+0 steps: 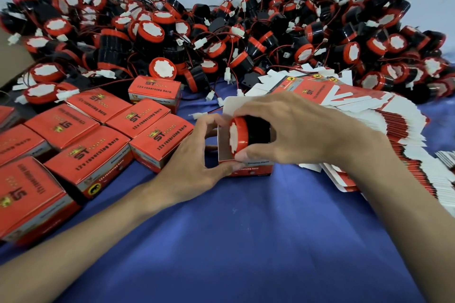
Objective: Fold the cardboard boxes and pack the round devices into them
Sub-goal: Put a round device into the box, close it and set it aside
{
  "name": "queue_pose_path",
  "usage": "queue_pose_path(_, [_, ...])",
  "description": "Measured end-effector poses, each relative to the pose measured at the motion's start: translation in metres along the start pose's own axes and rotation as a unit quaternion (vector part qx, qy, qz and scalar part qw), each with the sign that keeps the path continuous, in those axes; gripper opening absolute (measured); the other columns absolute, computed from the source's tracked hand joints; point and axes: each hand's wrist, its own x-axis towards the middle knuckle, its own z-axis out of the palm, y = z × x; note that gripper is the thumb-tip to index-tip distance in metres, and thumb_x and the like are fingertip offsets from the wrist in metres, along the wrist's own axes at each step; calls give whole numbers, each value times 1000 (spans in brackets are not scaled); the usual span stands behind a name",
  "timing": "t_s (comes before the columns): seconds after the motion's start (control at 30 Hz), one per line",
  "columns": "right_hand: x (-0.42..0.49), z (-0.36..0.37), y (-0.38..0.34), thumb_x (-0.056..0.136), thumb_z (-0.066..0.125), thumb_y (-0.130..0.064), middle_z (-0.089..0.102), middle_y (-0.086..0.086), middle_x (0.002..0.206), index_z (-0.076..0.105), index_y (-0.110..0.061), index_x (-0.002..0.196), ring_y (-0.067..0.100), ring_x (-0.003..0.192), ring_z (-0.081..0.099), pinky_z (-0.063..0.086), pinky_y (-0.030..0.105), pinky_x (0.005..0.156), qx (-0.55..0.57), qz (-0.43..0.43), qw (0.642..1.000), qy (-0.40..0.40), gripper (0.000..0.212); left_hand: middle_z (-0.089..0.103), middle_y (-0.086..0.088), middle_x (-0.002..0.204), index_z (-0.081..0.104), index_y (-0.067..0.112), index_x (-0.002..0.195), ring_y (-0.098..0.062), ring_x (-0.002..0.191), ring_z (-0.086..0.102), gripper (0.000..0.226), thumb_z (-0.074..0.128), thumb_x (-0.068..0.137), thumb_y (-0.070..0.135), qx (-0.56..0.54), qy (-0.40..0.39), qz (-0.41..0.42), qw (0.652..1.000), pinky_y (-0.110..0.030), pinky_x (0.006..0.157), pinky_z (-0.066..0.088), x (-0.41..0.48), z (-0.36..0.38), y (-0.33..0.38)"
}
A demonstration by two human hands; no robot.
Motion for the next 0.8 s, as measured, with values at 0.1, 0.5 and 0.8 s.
queue_pose_path(0.1, [4, 6, 3, 81, 71, -39, 50, -5, 112, 62, -23, 122, 12, 103, 51, 40, 27, 91, 59, -21, 998, -7, 45, 52, 16, 124, 36, 34, 113, 7, 116, 50, 59, 78, 70, 38, -16, 6, -6, 1000, -6, 84, 42, 1, 0, -2])
queue_pose_path(0.5, [1, 11, 9, 86, 49, -50, 50, -17, 126, 44, -47, 135, 7, 121, 46, 36, 29, 105, 4, 17, 998, -53, 49, 47, 24, 120, 36, 36, 111, 18, 114, 45, 62, 82, 72, 19, -5, 6, 13, 1000, -2, 82, 40, 0, 0, 0])
queue_pose_path(0.8, [1, 5, 1, 83, 49, -59, 61, -5, 104, 62, -40, 117, 18, 99, 56, 46, 36, 86, -34, 68, 996, -38, 41, 48, 22, 122, 36, 37, 110, 16, 116, 45, 61, 82, 75, 17, 12, 4, -3, 1000, -3, 83, 40, 0, 0, -4])
